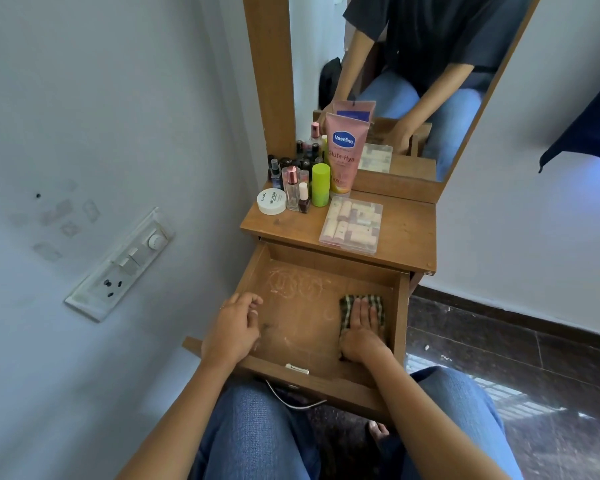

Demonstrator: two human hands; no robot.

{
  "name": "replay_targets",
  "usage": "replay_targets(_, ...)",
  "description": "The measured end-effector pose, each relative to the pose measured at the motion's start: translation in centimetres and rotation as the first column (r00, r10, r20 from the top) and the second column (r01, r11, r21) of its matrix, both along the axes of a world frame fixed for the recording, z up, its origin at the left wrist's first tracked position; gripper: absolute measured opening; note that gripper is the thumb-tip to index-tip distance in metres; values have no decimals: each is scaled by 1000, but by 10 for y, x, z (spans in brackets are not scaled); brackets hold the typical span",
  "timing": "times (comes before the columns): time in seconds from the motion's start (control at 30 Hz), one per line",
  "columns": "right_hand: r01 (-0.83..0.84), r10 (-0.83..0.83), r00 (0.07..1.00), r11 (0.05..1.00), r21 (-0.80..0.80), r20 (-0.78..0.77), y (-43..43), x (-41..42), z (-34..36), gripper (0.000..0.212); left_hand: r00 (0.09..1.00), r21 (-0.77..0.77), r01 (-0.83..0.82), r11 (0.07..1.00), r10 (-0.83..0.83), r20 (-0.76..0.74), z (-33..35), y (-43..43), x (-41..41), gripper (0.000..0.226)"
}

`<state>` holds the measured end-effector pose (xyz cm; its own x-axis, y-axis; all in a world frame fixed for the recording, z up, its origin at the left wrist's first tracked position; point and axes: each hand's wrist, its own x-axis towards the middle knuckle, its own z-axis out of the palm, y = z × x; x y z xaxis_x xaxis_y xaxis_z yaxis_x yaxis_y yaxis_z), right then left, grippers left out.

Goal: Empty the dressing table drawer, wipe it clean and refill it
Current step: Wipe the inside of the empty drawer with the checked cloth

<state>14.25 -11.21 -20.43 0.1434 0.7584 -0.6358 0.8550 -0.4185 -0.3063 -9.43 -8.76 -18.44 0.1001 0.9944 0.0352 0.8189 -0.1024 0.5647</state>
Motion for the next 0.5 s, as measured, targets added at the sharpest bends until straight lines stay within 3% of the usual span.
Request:
replay_targets(0.27, -29, 27, 999, 997, 76, 31, 24, 7, 6, 78, 1000, 39, 2, 999, -1, -26, -2, 2, 4, 24)
replay_targets(0.5, -180, 181, 983, 982, 58, -11, -8, -15, -5, 74, 999, 43, -35, 998, 35, 12, 1, 4, 2, 27)
